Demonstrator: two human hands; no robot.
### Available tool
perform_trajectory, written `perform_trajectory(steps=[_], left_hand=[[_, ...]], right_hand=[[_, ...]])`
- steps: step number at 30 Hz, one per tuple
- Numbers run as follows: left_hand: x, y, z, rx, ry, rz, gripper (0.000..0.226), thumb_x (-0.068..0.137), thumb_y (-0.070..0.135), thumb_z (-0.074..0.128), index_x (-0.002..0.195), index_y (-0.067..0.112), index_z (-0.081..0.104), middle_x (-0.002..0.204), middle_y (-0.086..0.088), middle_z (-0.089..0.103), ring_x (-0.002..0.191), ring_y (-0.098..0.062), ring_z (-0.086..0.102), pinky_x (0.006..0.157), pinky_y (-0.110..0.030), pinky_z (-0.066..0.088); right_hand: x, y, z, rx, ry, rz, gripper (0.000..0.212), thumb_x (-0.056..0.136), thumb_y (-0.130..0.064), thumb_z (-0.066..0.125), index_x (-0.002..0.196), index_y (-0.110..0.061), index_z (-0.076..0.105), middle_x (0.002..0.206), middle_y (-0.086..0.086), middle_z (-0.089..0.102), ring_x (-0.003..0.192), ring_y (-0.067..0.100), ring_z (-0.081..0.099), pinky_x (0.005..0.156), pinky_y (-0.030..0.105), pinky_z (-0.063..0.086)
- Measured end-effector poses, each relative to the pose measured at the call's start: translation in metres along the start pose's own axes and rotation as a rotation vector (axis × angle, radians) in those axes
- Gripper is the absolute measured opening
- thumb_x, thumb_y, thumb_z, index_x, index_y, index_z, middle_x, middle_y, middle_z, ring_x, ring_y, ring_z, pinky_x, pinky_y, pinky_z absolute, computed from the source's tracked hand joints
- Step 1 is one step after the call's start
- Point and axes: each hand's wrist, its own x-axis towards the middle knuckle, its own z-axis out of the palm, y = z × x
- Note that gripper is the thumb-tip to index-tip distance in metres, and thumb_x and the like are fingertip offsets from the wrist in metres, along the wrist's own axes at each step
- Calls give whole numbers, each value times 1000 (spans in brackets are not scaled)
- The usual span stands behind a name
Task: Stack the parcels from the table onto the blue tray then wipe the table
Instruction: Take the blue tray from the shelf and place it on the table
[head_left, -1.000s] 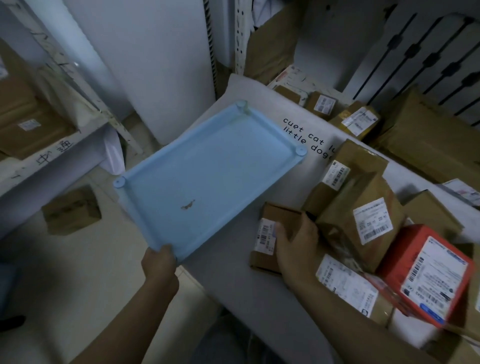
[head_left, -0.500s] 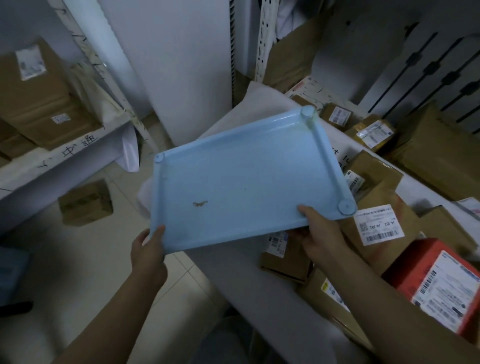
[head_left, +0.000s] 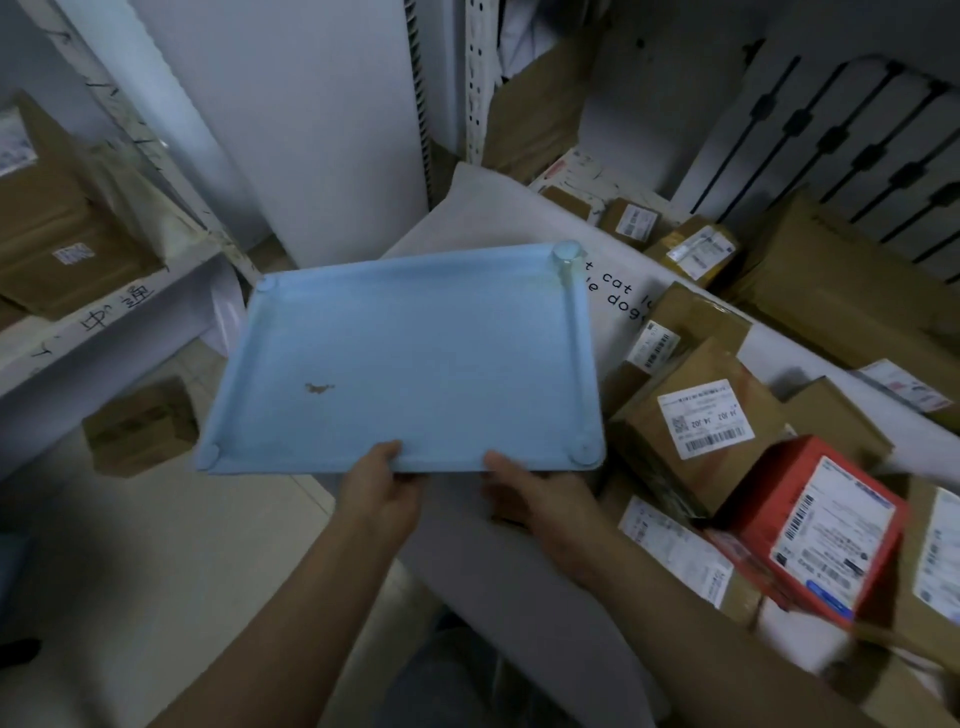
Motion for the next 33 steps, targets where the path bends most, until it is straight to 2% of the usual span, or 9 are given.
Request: perform_trajectory(steps=[2,4,7,10,12,21,25,30,33], left_hand=[[12,22,-18,9,71,41,43,93,-6,45,134,5,49,123,-13,62,97,-27,64,61,-39,59],[18,41,-36,13,149,87,44,91,-5,46,134,5,50,126,-12,61,91,-26,65,57,-40,57],[25,59,-57,46,272,166,48,89,0,50,136,11,48,126,-10,61,90,-26,65,71,-43,55],[27,62,-71,108,351,235,51,86,1,51,135,13,50,127,-7,63,99,-28,65,79,-43,55],[26,59,-80,166,428,280,50,83,2,53,133,12,54,126,-5,64,99,-28,64,80,-39,53],[27,70,-116,277,548,346,48,75,0,56,123,6,62,108,-3,62,92,-27,58,79,-34,47],[33,80,-122,258,532,379,53,70,3,58,122,6,63,109,-2,66,90,-26,61,76,-33,49],[52,94,-135,181,452,374,67,56,7,56,121,14,66,116,1,71,98,-25,67,77,-37,54],[42,91,-111,205,451,403,59,65,1,56,122,9,64,115,2,69,90,-21,66,73,-33,53]], right_hand=[[-11,14,-8,-370,5,-71,21,83,-13,78,101,-16,70,93,-2,73,92,16,69,73,16,54],[-17,32,-18,-600,164,-169,22,83,-17,77,102,-20,66,98,-6,69,94,12,67,76,18,55],[-13,50,-27,-841,496,-125,73,77,-35,79,137,-15,43,136,9,46,127,27,45,104,42,43],[-3,47,-24,-887,549,-14,117,66,-52,84,153,-11,17,152,15,28,140,35,27,114,49,29],[7,42,-18,-923,562,-11,129,62,-60,83,155,-12,7,154,16,26,142,35,25,116,48,25],[39,40,-2,-1138,549,29,129,64,-59,80,156,-17,0,153,20,18,137,39,25,113,47,25],[28,13,-15,-1248,404,-123,118,66,-62,76,154,-24,9,154,16,14,139,39,25,112,46,28],[-23,-14,-48,-1318,311,-234,115,52,-65,64,152,-25,23,147,12,32,130,32,40,106,45,39],[-52,-25,-72,-1063,259,-291,98,65,-37,82,148,-33,31,147,0,37,133,20,41,99,17,38]])
